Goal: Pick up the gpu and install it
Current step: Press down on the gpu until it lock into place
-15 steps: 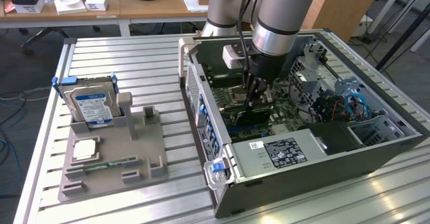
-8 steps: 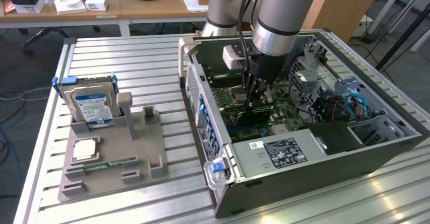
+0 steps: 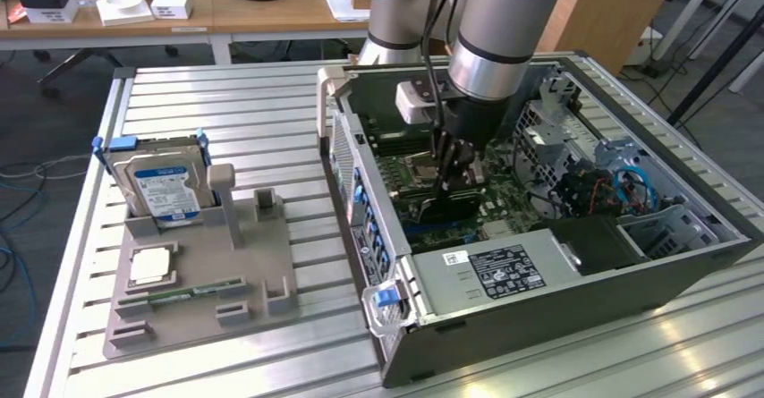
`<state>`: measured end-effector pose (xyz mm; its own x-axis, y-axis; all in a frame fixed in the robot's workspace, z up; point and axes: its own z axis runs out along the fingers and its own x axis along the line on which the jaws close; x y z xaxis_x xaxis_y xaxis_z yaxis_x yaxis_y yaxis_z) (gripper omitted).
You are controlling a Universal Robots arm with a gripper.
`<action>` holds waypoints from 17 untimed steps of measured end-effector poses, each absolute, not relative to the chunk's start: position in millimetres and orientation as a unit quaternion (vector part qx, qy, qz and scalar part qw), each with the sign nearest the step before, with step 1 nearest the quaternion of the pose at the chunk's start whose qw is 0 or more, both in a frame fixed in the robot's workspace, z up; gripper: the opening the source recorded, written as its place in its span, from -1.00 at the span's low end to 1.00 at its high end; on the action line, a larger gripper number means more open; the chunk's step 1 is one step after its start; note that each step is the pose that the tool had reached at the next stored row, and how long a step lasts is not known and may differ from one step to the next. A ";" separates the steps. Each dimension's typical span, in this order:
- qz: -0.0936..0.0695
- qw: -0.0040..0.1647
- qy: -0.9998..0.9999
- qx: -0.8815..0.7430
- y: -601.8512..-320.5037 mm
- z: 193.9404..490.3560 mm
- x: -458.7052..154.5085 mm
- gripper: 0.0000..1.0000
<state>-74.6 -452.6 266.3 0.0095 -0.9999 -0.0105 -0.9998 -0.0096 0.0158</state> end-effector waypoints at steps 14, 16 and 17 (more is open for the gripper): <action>-0.010 0.001 -0.704 0.710 -454.9 265.4 -75.3 -0.80; -0.010 0.001 -0.704 0.710 -454.9 265.4 -75.3 -0.80; -0.010 0.001 -0.704 0.710 -454.9 265.4 -75.3 -0.80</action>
<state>-75.3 -454.9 265.4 0.0093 -0.9999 -0.0132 -0.9998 -0.0095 0.0146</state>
